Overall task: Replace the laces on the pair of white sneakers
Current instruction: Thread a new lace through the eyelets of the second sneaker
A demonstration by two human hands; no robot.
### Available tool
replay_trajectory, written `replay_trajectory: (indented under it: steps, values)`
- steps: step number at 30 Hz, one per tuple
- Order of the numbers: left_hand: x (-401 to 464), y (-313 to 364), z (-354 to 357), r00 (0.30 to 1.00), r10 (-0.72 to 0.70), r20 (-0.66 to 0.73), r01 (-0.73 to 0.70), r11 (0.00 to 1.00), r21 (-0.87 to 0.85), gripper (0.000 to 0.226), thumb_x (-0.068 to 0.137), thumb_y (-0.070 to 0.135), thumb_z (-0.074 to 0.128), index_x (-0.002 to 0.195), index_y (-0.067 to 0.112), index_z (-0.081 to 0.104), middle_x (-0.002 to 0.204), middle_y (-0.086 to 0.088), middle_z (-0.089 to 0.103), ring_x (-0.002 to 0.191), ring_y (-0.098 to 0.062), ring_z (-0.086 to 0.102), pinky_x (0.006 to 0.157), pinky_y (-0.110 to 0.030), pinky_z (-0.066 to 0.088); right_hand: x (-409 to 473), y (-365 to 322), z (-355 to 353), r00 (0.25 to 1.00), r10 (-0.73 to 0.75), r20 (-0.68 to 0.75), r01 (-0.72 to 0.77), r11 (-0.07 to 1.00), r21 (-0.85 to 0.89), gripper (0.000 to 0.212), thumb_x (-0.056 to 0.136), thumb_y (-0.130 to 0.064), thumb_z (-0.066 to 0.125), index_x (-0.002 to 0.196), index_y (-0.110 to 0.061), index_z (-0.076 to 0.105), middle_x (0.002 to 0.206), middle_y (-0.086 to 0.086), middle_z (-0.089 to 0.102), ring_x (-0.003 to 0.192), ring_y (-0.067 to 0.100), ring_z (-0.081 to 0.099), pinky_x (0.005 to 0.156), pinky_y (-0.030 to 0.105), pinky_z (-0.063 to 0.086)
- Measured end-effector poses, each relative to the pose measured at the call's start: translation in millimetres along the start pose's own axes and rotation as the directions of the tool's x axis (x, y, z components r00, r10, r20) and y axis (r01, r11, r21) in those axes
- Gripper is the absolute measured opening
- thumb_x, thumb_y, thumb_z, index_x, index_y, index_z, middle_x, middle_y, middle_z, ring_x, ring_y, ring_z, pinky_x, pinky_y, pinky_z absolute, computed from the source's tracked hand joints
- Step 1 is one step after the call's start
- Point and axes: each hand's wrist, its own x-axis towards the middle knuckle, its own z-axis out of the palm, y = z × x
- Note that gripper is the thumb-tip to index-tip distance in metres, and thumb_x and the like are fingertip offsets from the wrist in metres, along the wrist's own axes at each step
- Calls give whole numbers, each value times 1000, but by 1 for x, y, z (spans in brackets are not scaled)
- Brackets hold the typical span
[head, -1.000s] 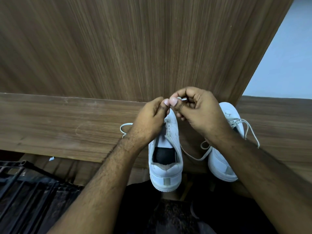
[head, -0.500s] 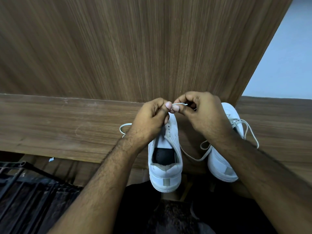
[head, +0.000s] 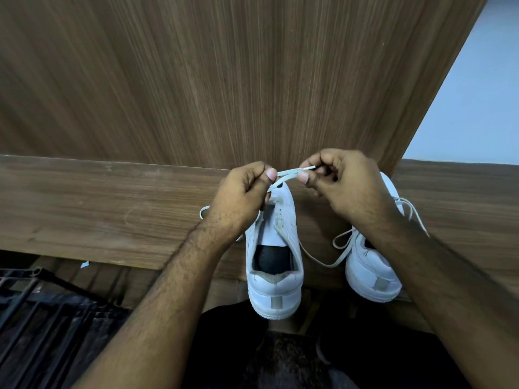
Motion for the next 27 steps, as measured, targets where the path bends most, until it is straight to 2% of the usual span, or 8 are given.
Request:
replay_trajectory:
  steps: [3, 9, 14, 17, 18, 21, 25, 27]
  values:
    - [1, -1, 1, 999, 34, 18, -35, 998, 48, 32, 104, 32, 51, 78, 16, 61, 61, -2, 56, 56, -10, 49, 57, -26, 41, -2, -3, 2, 999, -28, 21, 28, 999, 18, 9, 87, -24, 76, 95, -24, 75, 69, -3, 71, 57, 5, 67, 65, 18, 53]
    - [1, -1, 0, 1000, -1, -12, 1, 998, 69, 37, 105, 31, 50, 82, 5, 60, 63, -5, 57, 48, -5, 45, 53, -24, 38, -3, -7, 0, 999, -37, -3, 38, 999, 38, 6, 91, -23, 72, 90, -22, 78, 67, -7, 72, 60, 1, 67, 69, 15, 55]
    - [-3, 4, 4, 998, 31, 56, -30, 999, -27, 40, 95, 56, 56, 89, 18, 66, 70, -3, 59, 64, -11, 54, 62, -26, 44, -4, -8, 2, 998, -46, 39, 46, 999, -12, 7, 91, -26, 72, 86, -25, 77, 68, -10, 71, 61, 0, 66, 62, 11, 50]
    - [-2, 5, 7, 989, 56, 135, -60, 998, 22, 41, 93, 57, 60, 96, 18, 71, 77, -2, 67, 72, -12, 61, 70, -35, 49, -5, -10, 2, 996, -71, 57, 75, 995, -67, 7, 91, -28, 71, 87, -28, 77, 69, -11, 71, 64, 0, 67, 63, 14, 52]
    - [-1, 5, 7, 987, 67, 144, -74, 996, 48, 39, 96, 52, 60, 92, 15, 71, 74, 6, 68, 71, -8, 61, 70, -31, 49, -4, -10, 1, 994, -84, 64, 89, 993, -80, 7, 91, -29, 70, 88, -28, 77, 70, -11, 71, 65, 0, 67, 65, 14, 53]
    - [0, 4, 2, 990, 61, 124, -73, 993, 96, 36, 101, 38, 56, 79, 13, 68, 52, 16, 48, 52, -2, 40, 55, -21, 34, -2, -9, -3, 990, -94, 109, 109, 983, -147, 10, 90, -34, 70, 88, -28, 77, 71, -12, 70, 71, -1, 64, 68, 13, 48]
    - [-2, 0, 3, 996, 36, 78, -45, 992, 118, 38, 103, 40, 52, 76, 17, 65, 54, 8, 41, 50, -7, 36, 53, -28, 32, 0, -6, -3, 961, -44, 274, 117, 960, -256, 18, 91, -39, 67, 73, -33, 67, 74, -9, 70, 75, 3, 63, 68, 23, 47]
    - [-1, -2, 4, 998, 13, 62, -20, 993, 119, 41, 101, 47, 49, 74, 19, 62, 58, 4, 45, 53, -9, 39, 56, -31, 34, -1, -4, -3, 938, -76, 338, 158, 962, -222, 23, 94, -42, 61, 73, -33, 65, 75, -9, 70, 77, 6, 65, 71, 30, 49]
